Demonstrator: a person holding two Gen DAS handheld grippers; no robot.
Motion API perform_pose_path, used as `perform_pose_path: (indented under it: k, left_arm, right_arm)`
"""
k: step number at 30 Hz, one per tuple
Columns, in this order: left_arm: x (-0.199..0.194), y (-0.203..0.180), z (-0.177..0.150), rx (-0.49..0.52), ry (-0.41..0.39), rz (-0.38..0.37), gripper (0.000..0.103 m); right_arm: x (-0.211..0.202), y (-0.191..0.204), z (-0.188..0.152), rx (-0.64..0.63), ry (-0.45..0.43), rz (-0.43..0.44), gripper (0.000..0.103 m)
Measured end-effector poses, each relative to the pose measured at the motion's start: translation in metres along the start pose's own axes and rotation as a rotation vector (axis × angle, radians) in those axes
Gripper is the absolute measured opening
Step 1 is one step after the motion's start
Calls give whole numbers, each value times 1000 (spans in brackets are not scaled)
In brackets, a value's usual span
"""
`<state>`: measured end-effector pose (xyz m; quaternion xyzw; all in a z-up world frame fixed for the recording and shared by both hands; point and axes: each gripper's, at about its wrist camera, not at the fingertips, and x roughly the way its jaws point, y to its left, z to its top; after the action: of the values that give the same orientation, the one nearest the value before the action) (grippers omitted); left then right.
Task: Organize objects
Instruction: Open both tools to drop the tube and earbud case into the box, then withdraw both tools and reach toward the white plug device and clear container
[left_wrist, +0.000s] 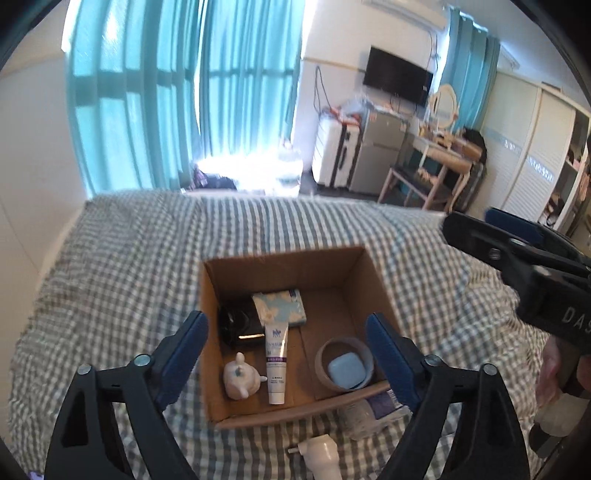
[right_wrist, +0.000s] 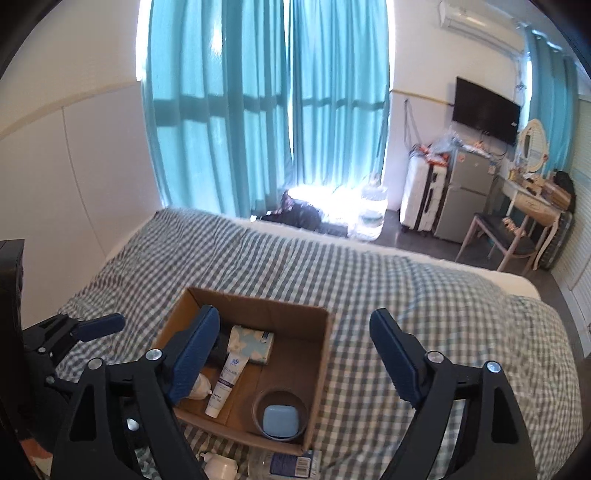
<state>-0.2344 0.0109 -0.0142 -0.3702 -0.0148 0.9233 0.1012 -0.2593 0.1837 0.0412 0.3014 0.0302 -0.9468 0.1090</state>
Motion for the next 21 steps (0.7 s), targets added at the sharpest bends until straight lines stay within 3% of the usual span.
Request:
perform_pose_path:
  k: [2, 11, 16, 21]
  left_arm:
    - [-22, -3, 3, 4, -42, 26, 97]
    - [-105, -15, 2, 27, -151, 122, 101]
    - [-127, -20, -11, 24, -167, 183, 103]
    - [-118, -16, -38, -12, -141, 227, 103]
  right_arm:
    - [-28, -4, 3, 22, -36, 5, 95]
    - [-127, -6, -1, -16, -167, -42, 101]
    - [-143, -9, -23, -39, -153, -43, 102]
    - [-132, -16, -59, -59, -86, -38, 102]
